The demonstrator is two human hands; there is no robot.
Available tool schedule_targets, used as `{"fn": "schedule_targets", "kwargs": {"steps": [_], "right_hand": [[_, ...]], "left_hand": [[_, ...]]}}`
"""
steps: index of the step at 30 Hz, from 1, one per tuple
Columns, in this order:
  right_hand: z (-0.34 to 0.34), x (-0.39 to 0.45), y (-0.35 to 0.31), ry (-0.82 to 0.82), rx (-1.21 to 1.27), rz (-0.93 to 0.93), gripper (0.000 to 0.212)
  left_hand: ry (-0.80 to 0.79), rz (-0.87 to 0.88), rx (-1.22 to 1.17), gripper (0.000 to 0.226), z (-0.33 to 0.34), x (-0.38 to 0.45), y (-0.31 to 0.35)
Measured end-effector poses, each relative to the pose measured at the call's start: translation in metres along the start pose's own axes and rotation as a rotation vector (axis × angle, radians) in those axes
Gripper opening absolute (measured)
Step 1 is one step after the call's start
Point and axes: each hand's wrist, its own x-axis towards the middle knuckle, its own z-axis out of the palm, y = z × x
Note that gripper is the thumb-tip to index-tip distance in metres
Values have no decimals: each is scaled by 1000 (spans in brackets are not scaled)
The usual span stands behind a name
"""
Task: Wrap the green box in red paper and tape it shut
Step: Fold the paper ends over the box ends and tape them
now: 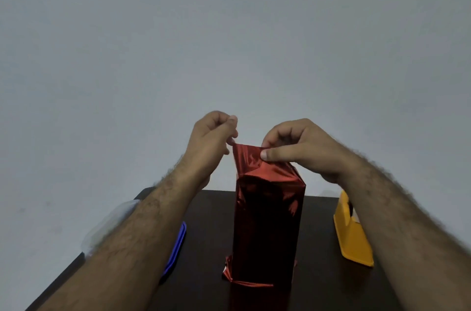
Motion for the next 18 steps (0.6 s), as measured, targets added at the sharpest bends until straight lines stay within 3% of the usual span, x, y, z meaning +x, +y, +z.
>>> {"fn": "schedule_targets", "kwargs": {"steps": [4, 9, 14, 18], "right_hand": [[-12, 5, -10, -42, -70, 84, 16], [-11, 1, 3, 111, 42, 102, 22], [0, -1, 11, 233, 87, 50, 22], [0, -3, 11, 275, 126, 37, 23]], "left_hand": [[-72, 160, 31, 40, -11, -7, 28], [-404, 150, 507, 27, -14, -14, 49], [-400, 87, 775, 38, -3, -18, 47], [-376, 20, 706, 35, -3, -16, 37]]}}
